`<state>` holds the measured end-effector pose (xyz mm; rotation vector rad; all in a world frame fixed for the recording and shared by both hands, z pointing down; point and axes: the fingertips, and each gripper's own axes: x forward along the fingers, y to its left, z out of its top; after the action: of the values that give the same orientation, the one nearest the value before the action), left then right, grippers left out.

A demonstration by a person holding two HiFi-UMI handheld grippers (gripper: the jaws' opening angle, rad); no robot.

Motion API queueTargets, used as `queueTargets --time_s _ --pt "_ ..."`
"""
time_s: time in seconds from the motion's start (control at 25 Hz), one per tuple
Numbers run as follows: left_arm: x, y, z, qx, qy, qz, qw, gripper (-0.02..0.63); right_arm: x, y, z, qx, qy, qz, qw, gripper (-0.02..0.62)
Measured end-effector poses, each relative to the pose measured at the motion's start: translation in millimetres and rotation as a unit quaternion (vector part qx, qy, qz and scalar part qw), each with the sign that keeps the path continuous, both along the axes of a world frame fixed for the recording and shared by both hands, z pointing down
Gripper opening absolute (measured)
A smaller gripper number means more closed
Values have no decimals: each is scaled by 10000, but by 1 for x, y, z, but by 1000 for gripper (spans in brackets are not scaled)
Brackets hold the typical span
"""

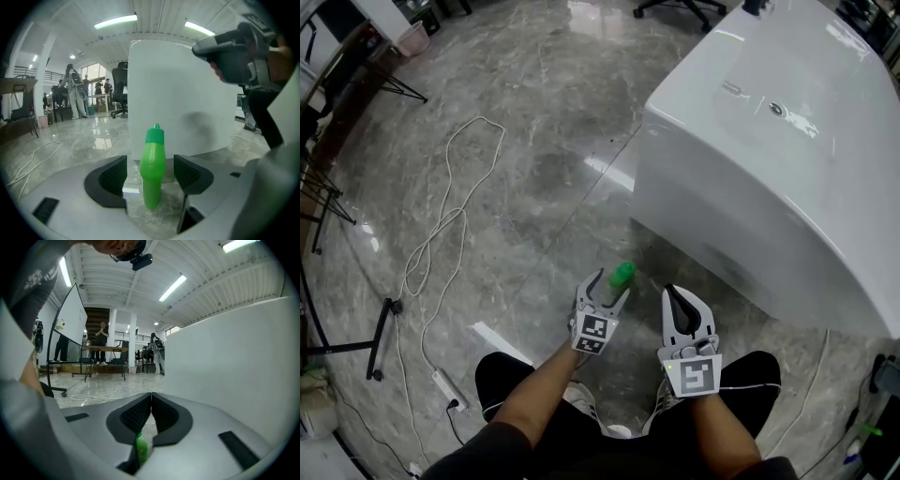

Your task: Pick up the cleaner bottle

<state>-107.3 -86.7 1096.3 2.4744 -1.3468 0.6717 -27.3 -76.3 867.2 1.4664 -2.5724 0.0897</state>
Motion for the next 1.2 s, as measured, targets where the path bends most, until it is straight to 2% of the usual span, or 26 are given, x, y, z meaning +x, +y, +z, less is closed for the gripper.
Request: queueTargets --time_s 0.12,0.24,0.56,0.72,0.84,1.2 --pt "9 -4 26 -125 -88 89 9998 302 -1 3 -2 21 -4 18 10000 18" --pt "17 -14 44 -84 -137 190 9997 302 -2 9 -4 29 34 34 10000 18" --pt "33 -42 67 12 -119 169 9998 297 12 23 4 -70 317 98 9994 18" --pt "35 -44 67 111 -51 58 9999 259 20 25 9 -165 358 206 9990 18" --pt "41 -48 65 112 -21 69 9999 192 21 26 9 -132 412 199 9989 18" --pt "44 -54 65 -5 14 46 10000 186 26 28 19 -258 606 113 9978 18"
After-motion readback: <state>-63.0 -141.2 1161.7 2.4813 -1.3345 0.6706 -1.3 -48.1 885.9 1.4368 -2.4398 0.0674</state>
